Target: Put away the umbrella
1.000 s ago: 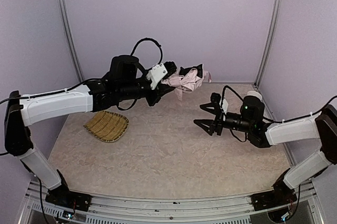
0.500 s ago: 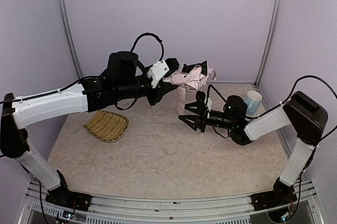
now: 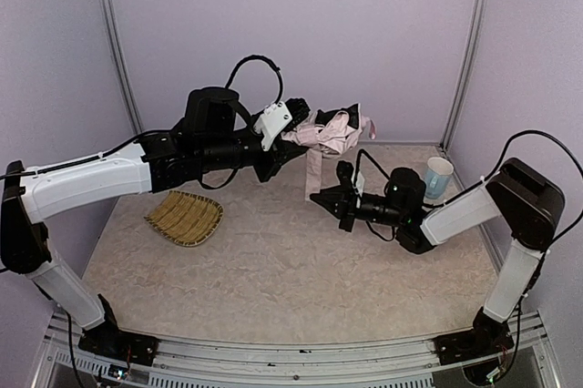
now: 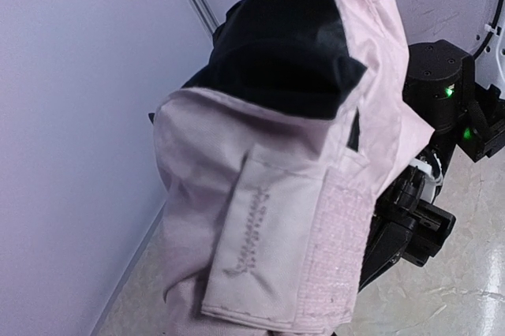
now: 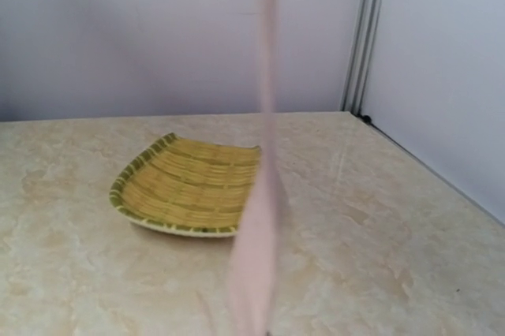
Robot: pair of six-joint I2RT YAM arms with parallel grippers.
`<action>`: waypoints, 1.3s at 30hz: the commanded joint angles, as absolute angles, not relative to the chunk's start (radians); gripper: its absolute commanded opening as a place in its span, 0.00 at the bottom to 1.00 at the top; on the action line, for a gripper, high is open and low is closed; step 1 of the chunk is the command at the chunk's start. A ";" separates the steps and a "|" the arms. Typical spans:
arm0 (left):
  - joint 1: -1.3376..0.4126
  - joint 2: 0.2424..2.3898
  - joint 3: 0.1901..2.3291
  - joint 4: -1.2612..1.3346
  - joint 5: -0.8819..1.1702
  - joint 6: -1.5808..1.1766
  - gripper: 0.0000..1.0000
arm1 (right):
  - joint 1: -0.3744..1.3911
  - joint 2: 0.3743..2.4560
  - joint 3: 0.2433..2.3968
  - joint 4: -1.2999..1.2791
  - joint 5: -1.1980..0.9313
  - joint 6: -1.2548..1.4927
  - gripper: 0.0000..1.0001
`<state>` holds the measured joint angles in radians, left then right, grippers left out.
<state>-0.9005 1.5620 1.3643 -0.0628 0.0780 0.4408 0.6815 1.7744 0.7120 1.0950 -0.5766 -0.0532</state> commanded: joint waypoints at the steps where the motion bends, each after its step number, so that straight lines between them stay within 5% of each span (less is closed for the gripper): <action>1: -0.868 1.508 1.417 -0.029 0.104 0.394 0.00 | 0.640 1.699 0.675 1.074 -0.652 -0.057 0.00; 6: -0.848 1.506 1.436 -0.042 0.208 0.359 0.00 | 0.604 1.692 0.693 0.920 -0.595 -0.102 0.00; 10: -0.884 1.494 1.454 -0.080 0.378 0.405 0.00 | 0.487 1.781 0.679 1.164 -0.597 0.033 0.00; 21: -0.855 1.613 1.588 -0.472 0.739 0.600 0.00 | 0.309 1.949 1.157 1.178 -0.834 0.033 0.00; 31: -0.913 1.831 1.713 -0.995 0.804 1.009 0.00 | 0.298 1.813 1.366 0.742 -0.987 -0.398 0.00; 39: -0.854 1.873 1.647 -0.861 0.886 0.824 0.00 | 0.365 1.683 1.367 0.707 -0.926 -0.555 0.00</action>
<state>-0.8257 1.8370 1.7466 -0.6189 0.6292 0.9596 0.3660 1.8381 1.3174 0.6506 -1.1713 -0.4683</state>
